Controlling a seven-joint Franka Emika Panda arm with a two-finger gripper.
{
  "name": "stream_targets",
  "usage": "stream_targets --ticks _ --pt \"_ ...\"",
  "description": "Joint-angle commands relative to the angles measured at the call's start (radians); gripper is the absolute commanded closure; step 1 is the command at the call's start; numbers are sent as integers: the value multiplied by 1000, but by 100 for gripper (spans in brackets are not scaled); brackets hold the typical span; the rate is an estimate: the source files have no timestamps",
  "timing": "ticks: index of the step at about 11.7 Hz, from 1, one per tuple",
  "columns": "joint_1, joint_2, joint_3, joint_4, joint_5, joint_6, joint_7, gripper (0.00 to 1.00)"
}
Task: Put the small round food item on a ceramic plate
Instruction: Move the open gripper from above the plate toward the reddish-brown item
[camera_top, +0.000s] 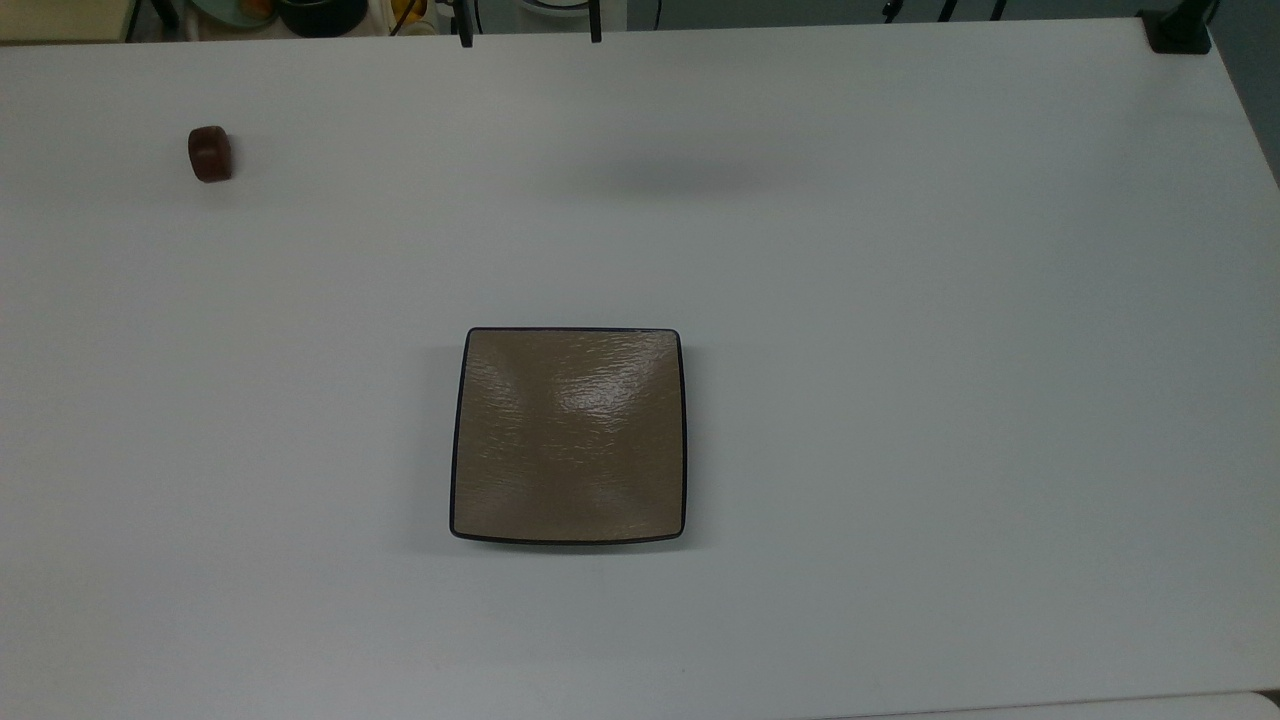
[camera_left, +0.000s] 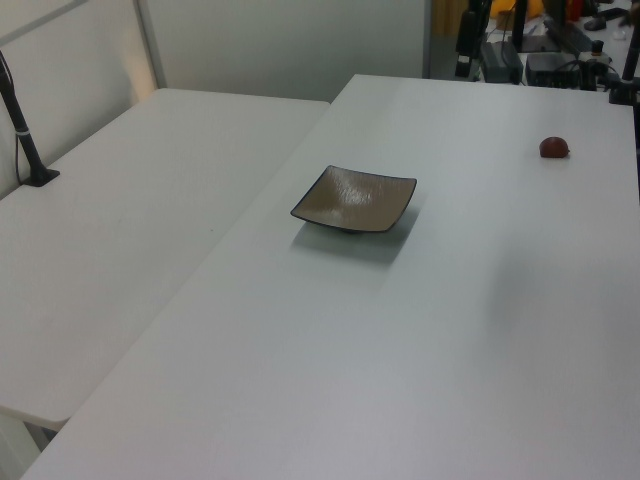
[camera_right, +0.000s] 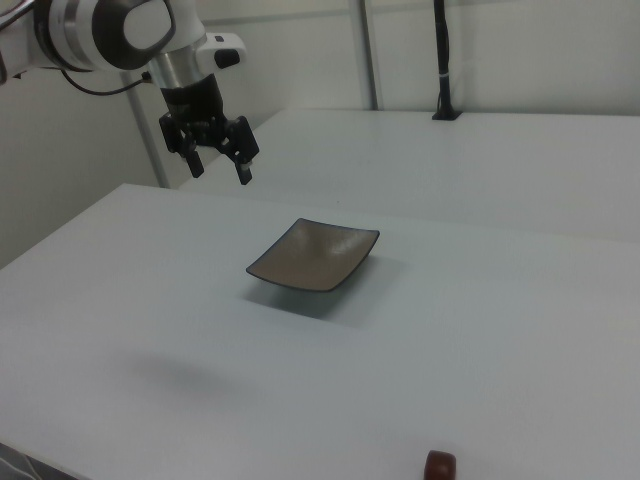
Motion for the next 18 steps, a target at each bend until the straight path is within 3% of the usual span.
stream_targets --ticks 1,5,8,12,14,16,18 --pt "18 -18 -23 -21 10 -29 -27 0" --pt "-60 -27 -27 -15 7 -203 -393 0" --pt "-138 -26 -49 -18 5 -199 -445 0" --pt "-180 -21 -162 -25 -3 -182 -581 0" --pt "-194 -23 -216 -89 -24 -127 -645 0" --pt "-221 -21 -230 -186 -42 -3 -655 0" --pt "-252 -20 -240 -284 -104 96 -675 0"
